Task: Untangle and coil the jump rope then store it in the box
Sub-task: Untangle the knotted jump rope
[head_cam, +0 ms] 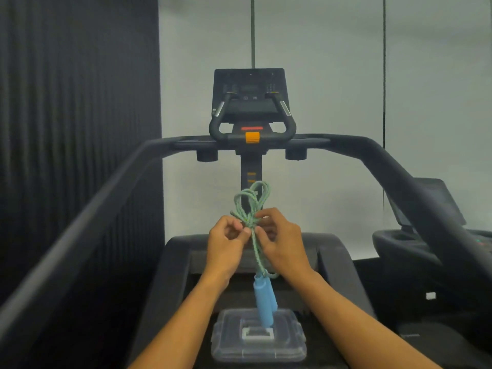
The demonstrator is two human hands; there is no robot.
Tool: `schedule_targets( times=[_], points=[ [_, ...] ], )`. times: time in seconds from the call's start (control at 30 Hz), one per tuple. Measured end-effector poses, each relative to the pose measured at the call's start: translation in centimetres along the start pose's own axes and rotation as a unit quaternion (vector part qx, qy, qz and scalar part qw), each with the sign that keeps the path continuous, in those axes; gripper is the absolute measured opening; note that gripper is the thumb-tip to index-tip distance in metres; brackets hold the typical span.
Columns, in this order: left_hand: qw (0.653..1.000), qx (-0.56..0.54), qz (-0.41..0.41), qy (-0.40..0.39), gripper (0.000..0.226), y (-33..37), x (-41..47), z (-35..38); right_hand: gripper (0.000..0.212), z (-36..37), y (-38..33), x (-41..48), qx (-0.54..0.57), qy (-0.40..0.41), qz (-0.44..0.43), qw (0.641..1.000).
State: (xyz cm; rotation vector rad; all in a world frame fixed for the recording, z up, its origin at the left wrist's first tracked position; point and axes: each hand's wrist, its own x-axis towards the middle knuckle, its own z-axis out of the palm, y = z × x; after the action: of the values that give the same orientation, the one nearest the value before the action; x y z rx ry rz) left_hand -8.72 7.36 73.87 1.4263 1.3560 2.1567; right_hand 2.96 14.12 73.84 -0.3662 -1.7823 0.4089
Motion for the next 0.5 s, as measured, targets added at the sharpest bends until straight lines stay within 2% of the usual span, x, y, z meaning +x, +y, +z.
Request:
schedule_targets(
  times=[0.27,0.5],
  points=[
    [0.998,0.034,0.032,-0.048,0.018,0.4,1.9,-1.7,0.018,0.7,-0.1,0.7,0.024,0.023,0.004,0.999],
    [0.989,0.103,0.069,-0.079,0.024,0.8,1.5,-3.4,0.014,1.5,-0.4,0.9,-0.097,-0.002,-0.097,0.990]
  ],
)
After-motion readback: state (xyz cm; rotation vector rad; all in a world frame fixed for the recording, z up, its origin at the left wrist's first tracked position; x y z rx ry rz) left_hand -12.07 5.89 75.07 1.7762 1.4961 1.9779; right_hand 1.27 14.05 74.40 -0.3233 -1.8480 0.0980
